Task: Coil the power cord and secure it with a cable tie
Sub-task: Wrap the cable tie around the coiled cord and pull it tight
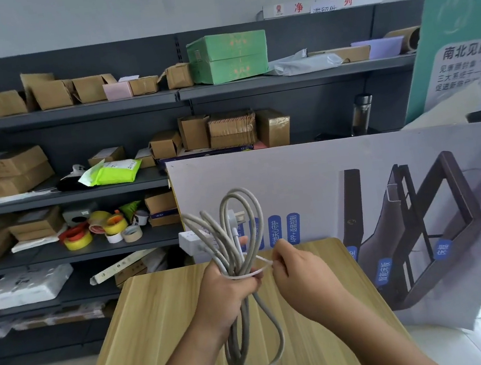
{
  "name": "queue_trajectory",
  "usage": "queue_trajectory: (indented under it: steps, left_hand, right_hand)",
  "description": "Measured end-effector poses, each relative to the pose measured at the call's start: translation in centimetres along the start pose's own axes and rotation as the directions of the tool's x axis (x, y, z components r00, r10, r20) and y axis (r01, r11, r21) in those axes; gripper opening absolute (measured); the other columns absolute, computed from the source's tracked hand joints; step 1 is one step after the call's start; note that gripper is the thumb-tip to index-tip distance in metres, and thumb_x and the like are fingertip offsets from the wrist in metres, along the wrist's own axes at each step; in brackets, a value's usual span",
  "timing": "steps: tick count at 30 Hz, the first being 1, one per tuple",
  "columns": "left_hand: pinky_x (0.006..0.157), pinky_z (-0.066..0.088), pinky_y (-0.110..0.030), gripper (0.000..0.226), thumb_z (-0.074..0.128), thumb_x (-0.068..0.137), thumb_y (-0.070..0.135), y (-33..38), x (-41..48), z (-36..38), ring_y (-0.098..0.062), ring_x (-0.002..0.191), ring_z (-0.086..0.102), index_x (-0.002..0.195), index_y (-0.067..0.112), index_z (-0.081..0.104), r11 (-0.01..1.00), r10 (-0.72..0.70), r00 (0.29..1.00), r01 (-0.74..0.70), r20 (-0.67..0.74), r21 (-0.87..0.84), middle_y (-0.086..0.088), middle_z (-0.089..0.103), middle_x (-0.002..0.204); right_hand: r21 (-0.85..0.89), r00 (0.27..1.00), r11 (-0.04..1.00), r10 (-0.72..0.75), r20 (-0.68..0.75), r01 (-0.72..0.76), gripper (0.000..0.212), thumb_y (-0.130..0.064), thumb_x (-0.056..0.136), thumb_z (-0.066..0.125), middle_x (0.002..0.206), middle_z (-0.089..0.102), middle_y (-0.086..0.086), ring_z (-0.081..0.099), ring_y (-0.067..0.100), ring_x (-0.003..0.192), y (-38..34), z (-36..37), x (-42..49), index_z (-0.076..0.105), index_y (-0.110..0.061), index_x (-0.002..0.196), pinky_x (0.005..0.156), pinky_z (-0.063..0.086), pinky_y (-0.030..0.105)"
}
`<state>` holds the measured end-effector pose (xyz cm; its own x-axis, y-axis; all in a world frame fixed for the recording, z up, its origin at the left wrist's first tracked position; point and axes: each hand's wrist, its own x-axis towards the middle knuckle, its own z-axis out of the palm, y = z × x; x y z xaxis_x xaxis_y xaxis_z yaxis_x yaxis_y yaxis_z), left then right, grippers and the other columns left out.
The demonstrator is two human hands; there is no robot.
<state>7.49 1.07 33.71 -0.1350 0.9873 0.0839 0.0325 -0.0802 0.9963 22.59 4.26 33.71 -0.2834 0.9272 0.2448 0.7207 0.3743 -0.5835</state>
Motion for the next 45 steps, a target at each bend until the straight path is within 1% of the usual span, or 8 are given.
queue_trajectory:
  steps: [3,6,19,26,30,36,41,45]
  left_hand:
    - [0.061,0.048,-0.013,0.03,0.063,0.073,-0.021,-0.2,0.6,-0.7,-0.008,0.067,0.061,0.101,-0.011,0.064,0.999,0.026,0.999,-0.025,-0.042,0.024,0.001,0.063,0.065]
    - [0.064,0.05,-0.017,0.027,0.067,0.072,-0.02,-0.2,0.9,-1.2,-0.015,0.074,0.063,0.092,-0.002,0.069,0.999,0.04,0.998,-0.041,-0.056,-0.009,-0.002,0.064,0.066]
    - [0.084,0.057,-0.028,0.062,0.08,0.074,0.003,0.0,-0.1,-0.2,-0.015,0.103,0.071,0.129,0.022,0.057,0.997,0.064,0.998,-0.064,-0.007,-0.053,-0.001,0.076,0.105]
    - [0.081,0.057,-0.026,0.054,0.076,0.078,0.0,-0.7,-0.1,0.4,-0.01,0.09,0.072,0.119,0.033,0.061,0.996,0.076,0.991,-0.08,-0.114,-0.032,0.002,0.076,0.089]
    - [0.067,0.053,-0.015,0.038,0.075,0.079,-0.001,-0.8,0.1,0.2,-0.01,0.078,0.072,0.113,0.012,0.066,0.997,0.065,0.978,-0.071,-0.197,-0.025,-0.012,0.075,0.085]
    - [0.067,0.055,-0.026,0.032,0.074,0.078,-0.005,-1.2,0.7,-1.0,-0.017,0.073,0.07,0.109,-0.004,0.066,0.995,0.023,0.981,-0.042,-0.193,-0.092,-0.016,0.074,0.085]
    - [0.066,0.053,-0.034,0.046,0.067,0.079,-0.012,-0.2,0.0,-1.0,-0.015,0.066,0.067,0.077,0.033,0.077,0.99,0.031,0.99,-0.05,-0.139,-0.135,-0.015,0.072,0.079]
    - [0.068,0.051,-0.037,0.039,0.066,0.08,-0.013,0.1,-0.1,-0.9,-0.014,0.065,0.067,0.09,0.023,0.071,0.984,0.016,0.992,-0.037,-0.124,-0.175,-0.013,0.073,0.079]
  right_hand:
    - [0.028,0.998,0.998,-0.055,-0.026,0.056,0.014,-0.022,0.095,0.045,0.066,0.059,0.0,0.054,0.019,0.059,0.2,-0.3,-0.2,0.049,-0.019,0.082,0.054,0.044,0.037]
    - [0.082,0.994,0.991,-0.105,-0.03,0.107,0.012,-0.025,0.094,0.053,0.063,0.06,-0.001,0.054,0.018,0.058,0.3,-0.5,-0.3,0.059,-0.022,0.085,0.055,0.047,0.035]
    - [0.348,0.993,0.933,-0.11,0.034,0.092,0.012,-0.03,0.09,0.064,0.05,0.051,-0.014,0.037,0.005,0.05,0.8,-0.4,0.3,0.072,-0.023,0.085,0.05,0.034,0.022]
    - [0.267,0.995,0.96,-0.094,0.036,0.082,0.025,-0.034,0.091,0.06,0.057,0.051,-0.003,0.04,0.006,0.052,0.9,0.1,0.1,0.055,-0.02,0.07,0.052,0.038,0.028]
    - [0.246,0.993,0.964,-0.114,0.039,0.101,0.019,-0.029,0.092,0.059,0.065,0.059,0.0,0.049,0.01,0.058,1.2,-0.3,-0.2,0.059,-0.019,0.076,0.057,0.045,0.032]
    - [0.217,0.993,0.97,-0.116,0.038,0.105,0.018,-0.028,0.091,0.06,0.061,0.057,0.001,0.045,0.01,0.054,3.0,-1.7,-0.2,0.06,-0.021,0.075,0.053,0.041,0.027]
    - [0.21,0.99,0.971,-0.13,0.05,0.116,0.017,-0.025,0.089,0.063,0.057,0.053,-0.004,0.042,0.005,0.052,4.5,-3.0,-0.1,0.061,-0.021,0.073,0.053,0.038,0.024]
    - [0.145,0.992,0.983,-0.12,0.035,0.114,0.019,-0.027,0.089,0.064,0.054,0.053,-0.009,0.043,0.005,0.05,5.5,-4.4,0.2,0.06,-0.028,0.071,0.052,0.038,0.02]
